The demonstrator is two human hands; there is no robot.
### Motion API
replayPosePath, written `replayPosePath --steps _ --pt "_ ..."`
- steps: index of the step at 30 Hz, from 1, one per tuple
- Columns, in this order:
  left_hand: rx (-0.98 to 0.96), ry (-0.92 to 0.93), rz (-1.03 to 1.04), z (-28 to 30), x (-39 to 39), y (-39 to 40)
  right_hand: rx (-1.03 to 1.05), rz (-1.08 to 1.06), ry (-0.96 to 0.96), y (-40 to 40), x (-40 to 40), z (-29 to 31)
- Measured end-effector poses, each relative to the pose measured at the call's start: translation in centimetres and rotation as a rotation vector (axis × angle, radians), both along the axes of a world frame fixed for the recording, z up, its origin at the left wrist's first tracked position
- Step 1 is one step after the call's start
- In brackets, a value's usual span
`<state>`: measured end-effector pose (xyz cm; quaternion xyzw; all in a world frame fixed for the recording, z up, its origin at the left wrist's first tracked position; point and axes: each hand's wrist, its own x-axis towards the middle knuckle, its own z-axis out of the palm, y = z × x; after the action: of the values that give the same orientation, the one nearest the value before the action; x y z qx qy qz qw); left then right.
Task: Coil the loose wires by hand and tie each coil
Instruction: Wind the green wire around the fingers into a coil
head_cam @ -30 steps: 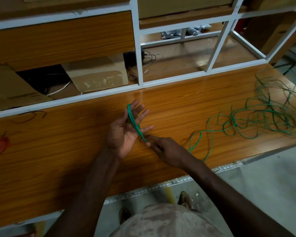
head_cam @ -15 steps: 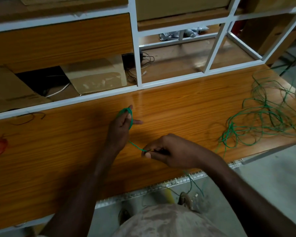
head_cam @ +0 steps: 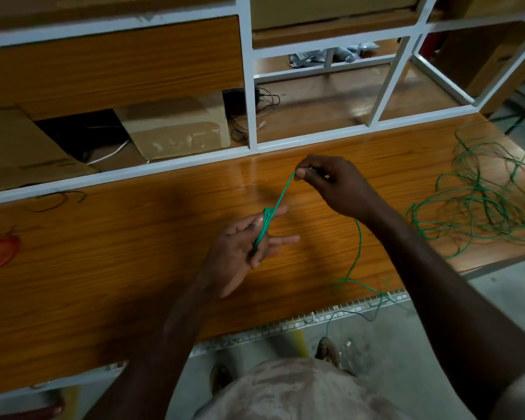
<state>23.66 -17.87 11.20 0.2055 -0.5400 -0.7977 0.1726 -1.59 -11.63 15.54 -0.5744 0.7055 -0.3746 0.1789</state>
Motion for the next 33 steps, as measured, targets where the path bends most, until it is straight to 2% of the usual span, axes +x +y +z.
replayPosePath --steps 5,8,11,14,20,25,27,31,33 --pt "0.312 0.274 -0.033 1.8 0.0 0.2 0.062 -0.036 -0.07 -0.2 0.6 -3.7" --pt "0.437 0.42 0.011 2.1 0.1 -0.4 0.147 0.021 -0.111 0.4 1.5 -5.8" --pt "0.512 0.48 0.076 2.0 -0.1 -1.5 0.236 0.124 -0.145 1.5 3.0 -7.2" --pt "0.518 0.447 0.15 2.5 -0.6 -2.3 0.35 0.215 -0.143 2.8 4.6 -7.7" --pt "0.33 0.244 0.406 2.6 -2.0 -4.2 0.392 0.384 -0.226 4.5 8.2 -4.8" --pt "0.109 0.048 0.489 0.2 -2.6 -4.5 0.403 0.474 -0.167 5.2 8.4 -1.2" --pt "-0.039 -0.012 0.456 -0.5 -2.7 -4.5 0.406 0.505 -0.165 5.6 8.1 0.1" --pt "-0.482 -0.25 0.307 -0.8 -2.5 -4.0 0.373 0.473 -0.252 5.7 7.1 1.0" --pt "-0.582 -0.347 0.243 -1.1 -2.1 -3.9 0.332 0.421 -0.334 5.6 6.6 1.3"
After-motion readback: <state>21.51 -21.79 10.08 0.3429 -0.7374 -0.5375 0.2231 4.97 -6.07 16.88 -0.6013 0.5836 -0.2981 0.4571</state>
